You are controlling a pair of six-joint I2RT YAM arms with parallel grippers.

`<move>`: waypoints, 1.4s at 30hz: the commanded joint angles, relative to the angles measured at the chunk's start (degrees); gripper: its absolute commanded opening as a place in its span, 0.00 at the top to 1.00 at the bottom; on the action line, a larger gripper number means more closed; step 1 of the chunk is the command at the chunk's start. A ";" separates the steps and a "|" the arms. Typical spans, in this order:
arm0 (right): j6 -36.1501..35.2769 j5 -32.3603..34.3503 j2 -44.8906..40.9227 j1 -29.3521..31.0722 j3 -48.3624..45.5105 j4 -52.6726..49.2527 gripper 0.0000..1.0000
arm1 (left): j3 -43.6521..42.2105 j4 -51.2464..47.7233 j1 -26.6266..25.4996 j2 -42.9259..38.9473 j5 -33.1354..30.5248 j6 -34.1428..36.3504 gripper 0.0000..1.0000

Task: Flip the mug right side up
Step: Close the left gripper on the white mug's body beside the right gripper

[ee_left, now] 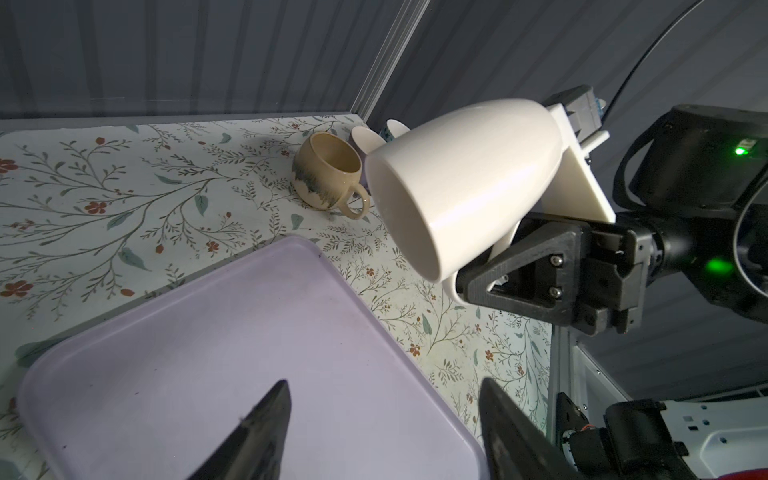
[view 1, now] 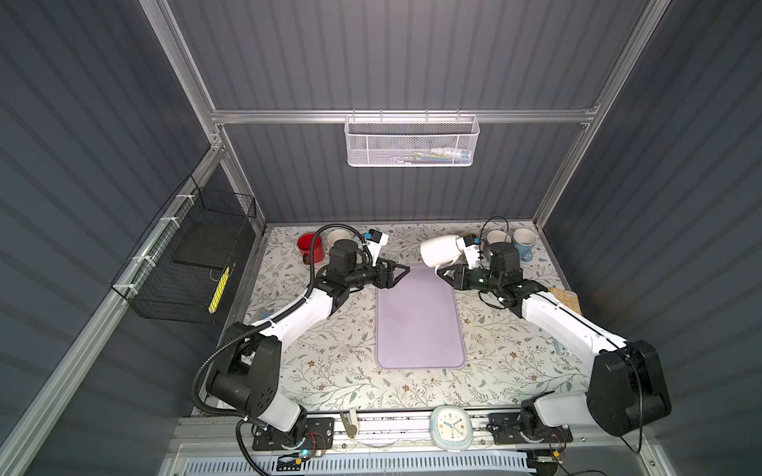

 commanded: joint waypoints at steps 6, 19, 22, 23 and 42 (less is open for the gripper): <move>3.43 -5.18 0.42 -0.38 -0.21 10.89 1.00 | 2.27 6.93 -1.98 2.55 1.07 -2.53 0.29; 7.58 -7.64 1.76 -0.56 -1.83 17.25 1.00 | 4.24 13.59 -2.44 6.32 1.63 -4.09 0.29; 7.90 -7.99 1.56 -0.56 -2.14 17.96 1.00 | 5.08 16.01 -2.44 8.17 1.91 -5.24 0.29; 8.19 -8.23 1.58 -0.57 -2.28 18.48 1.00 | 5.30 17.21 -2.42 8.72 1.99 -5.98 0.29; 13.72 -11.08 4.61 -0.30 -3.93 27.82 1.00 | 6.71 24.26 -3.76 10.98 3.80 -11.10 0.30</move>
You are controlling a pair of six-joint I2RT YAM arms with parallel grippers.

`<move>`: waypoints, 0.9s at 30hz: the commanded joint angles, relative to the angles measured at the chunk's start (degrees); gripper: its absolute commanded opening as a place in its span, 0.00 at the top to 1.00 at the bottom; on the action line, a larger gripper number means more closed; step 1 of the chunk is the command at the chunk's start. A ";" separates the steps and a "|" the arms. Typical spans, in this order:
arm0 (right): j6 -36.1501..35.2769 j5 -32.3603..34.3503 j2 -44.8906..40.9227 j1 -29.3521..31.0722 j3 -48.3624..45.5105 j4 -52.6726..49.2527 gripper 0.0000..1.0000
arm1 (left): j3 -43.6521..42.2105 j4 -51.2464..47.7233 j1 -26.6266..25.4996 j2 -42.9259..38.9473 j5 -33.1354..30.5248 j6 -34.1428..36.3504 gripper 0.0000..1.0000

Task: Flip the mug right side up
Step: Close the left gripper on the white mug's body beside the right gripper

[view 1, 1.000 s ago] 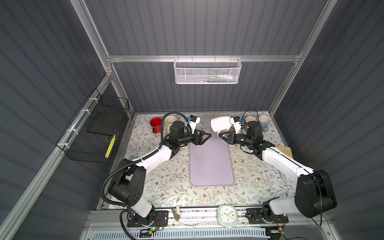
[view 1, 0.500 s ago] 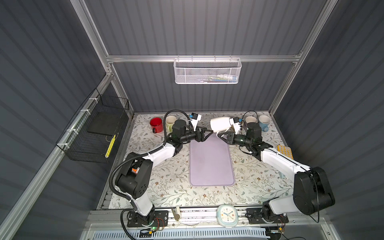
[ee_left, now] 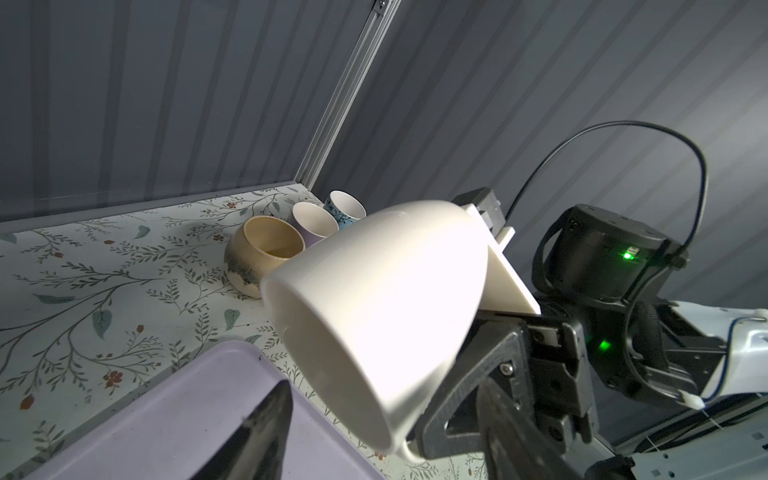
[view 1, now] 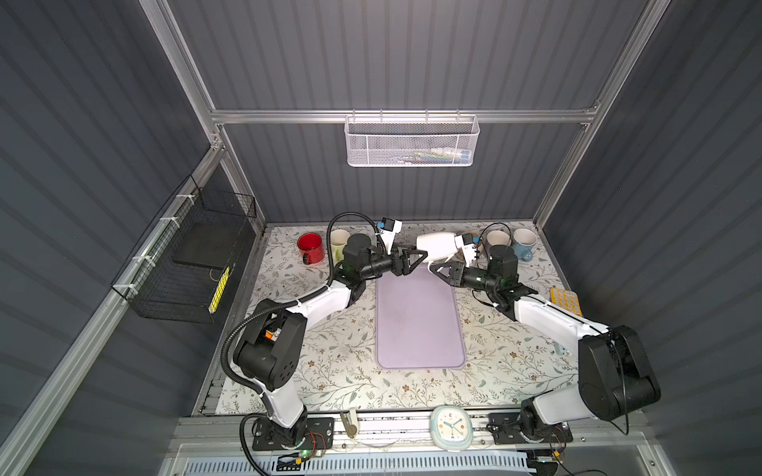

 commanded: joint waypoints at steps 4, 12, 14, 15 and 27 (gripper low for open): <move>1.19 -2.16 0.38 0.62 0.86 8.09 1.00 | 1.23 3.31 -0.64 0.22 1.84 -1.81 0.31; 2.79 -2.93 0.28 0.99 -0.19 11.33 1.00 | 1.98 9.24 -0.81 2.45 3.75 -6.17 0.38; 3.32 -3.25 0.48 1.05 -0.36 12.27 1.00 | 2.02 10.48 -0.86 2.93 3.97 -7.07 0.42; 3.67 -3.50 0.57 1.01 -0.44 12.74 1.00 | 1.92 11.00 -0.89 3.04 3.98 -7.42 0.44; 6.27 -5.10 3.05 2.02 -0.64 17.51 1.00 | 1.88 13.49 -1.19 3.04 4.71 -8.97 0.55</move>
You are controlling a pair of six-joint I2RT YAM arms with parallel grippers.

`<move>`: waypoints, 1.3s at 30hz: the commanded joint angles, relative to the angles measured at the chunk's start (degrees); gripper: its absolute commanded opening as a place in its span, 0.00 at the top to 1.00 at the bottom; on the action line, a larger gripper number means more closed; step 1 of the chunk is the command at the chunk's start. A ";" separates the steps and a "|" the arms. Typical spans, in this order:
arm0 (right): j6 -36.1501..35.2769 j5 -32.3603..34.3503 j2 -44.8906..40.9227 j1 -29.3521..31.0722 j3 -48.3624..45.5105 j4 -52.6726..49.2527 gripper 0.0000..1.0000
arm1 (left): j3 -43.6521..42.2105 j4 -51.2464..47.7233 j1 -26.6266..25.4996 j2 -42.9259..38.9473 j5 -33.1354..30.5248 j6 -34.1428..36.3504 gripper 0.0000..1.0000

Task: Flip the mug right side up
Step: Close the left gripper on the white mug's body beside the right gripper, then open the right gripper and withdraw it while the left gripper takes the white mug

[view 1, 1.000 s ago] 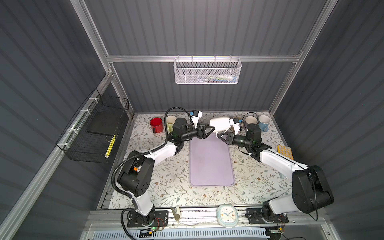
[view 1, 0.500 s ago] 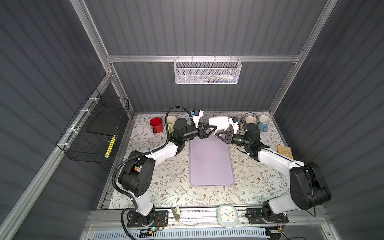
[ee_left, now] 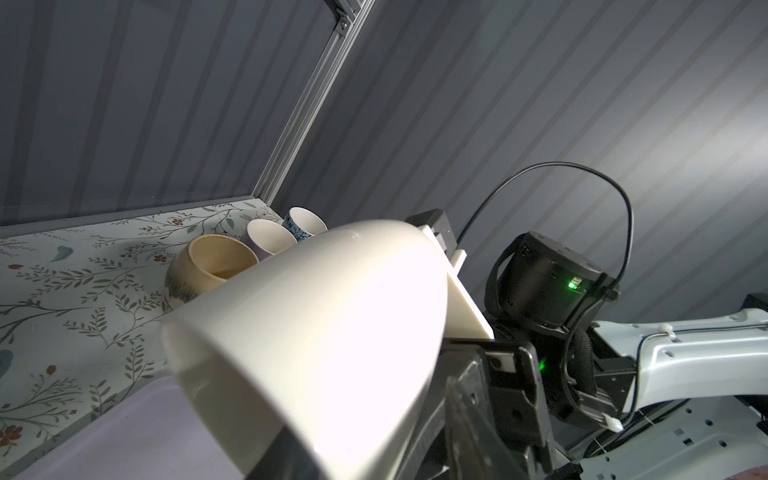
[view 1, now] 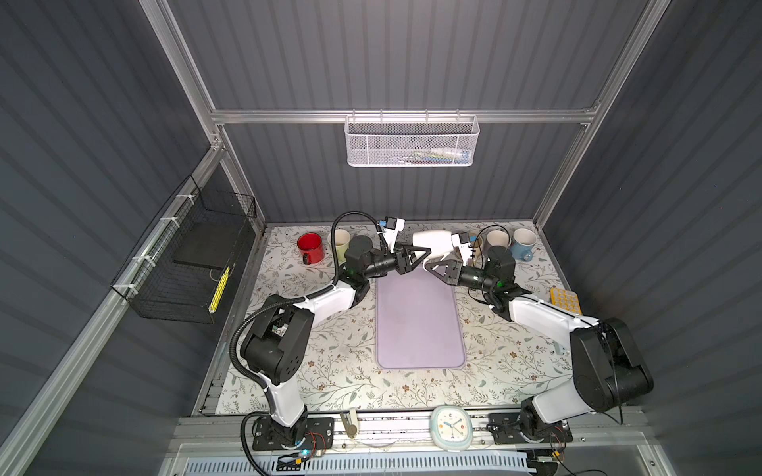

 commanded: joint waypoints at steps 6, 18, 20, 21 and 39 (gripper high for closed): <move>1.90 -2.02 1.24 0.87 0.17 9.77 1.00 | 1.36 6.86 -0.35 0.93 2.35 -3.35 0.62; 4.66 -2.94 3.86 0.85 0.00 13.79 0.93 | -0.05 10.69 -0.25 0.58 1.98 -4.78 0.76; 5.17 -3.21 4.18 0.86 0.09 14.46 0.90 | -0.06 11.90 -0.27 0.67 2.00 -5.71 0.80; 5.36 -3.23 4.33 0.86 0.09 14.82 0.89 | -0.06 12.43 -0.26 0.76 2.00 -6.12 0.82; 9.14 -4.04 7.29 0.76 -0.18 21.26 0.59 | 0.00 15.26 0.96 0.20 1.78 -8.38 1.00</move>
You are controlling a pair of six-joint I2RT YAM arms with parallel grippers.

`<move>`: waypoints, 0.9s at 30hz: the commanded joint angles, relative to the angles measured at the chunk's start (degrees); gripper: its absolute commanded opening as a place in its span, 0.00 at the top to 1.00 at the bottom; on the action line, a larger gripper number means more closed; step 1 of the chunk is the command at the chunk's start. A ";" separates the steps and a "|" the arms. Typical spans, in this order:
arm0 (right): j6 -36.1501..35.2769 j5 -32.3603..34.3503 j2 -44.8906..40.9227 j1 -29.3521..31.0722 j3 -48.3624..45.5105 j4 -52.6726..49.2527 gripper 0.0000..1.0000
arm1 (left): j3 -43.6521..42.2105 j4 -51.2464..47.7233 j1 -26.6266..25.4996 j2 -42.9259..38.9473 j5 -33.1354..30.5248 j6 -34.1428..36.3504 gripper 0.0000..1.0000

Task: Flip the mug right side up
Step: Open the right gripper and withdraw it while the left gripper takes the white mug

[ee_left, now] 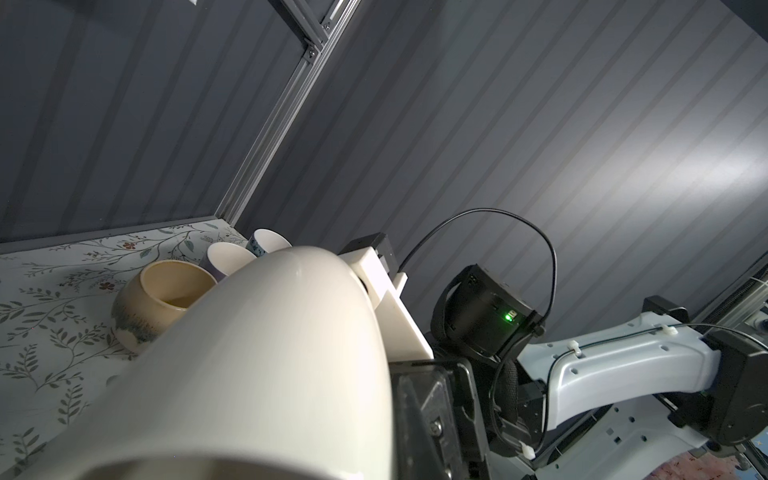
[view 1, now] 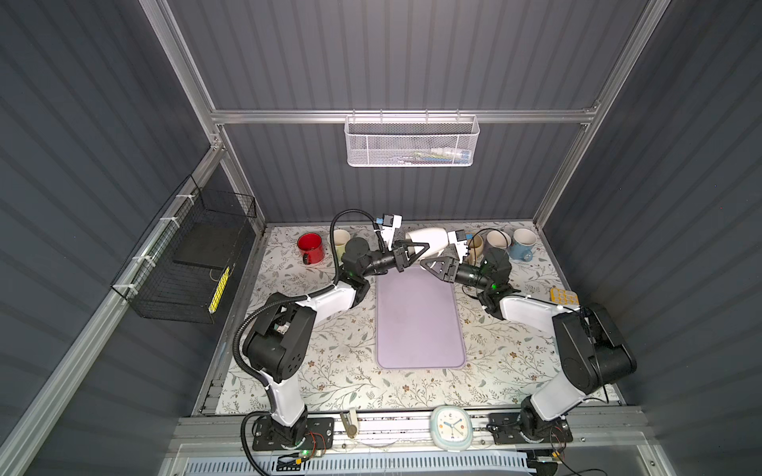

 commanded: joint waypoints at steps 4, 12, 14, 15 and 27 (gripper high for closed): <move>0.84 -0.42 0.79 0.16 -0.51 4.04 0.59 | -0.47 4.29 1.05 -1.68 -0.77 0.38 1.00; 1.55 -0.37 1.49 -0.35 -1.91 5.44 0.58 | -1.59 -3.15 2.04 -5.06 -2.32 5.58 1.00; 1.68 -0.36 1.58 -0.43 -2.17 5.83 0.58 | -1.54 -5.70 2.20 -6.01 -2.76 7.48 1.00; 1.80 -0.37 1.61 -0.44 -2.24 6.04 0.58 | -1.54 -6.78 2.22 -6.52 -2.93 8.22 1.00; 2.57 -0.45 2.75 -0.62 -3.05 7.78 0.57 | -0.20 -18.61 3.01 -10.76 -5.06 15.29 1.00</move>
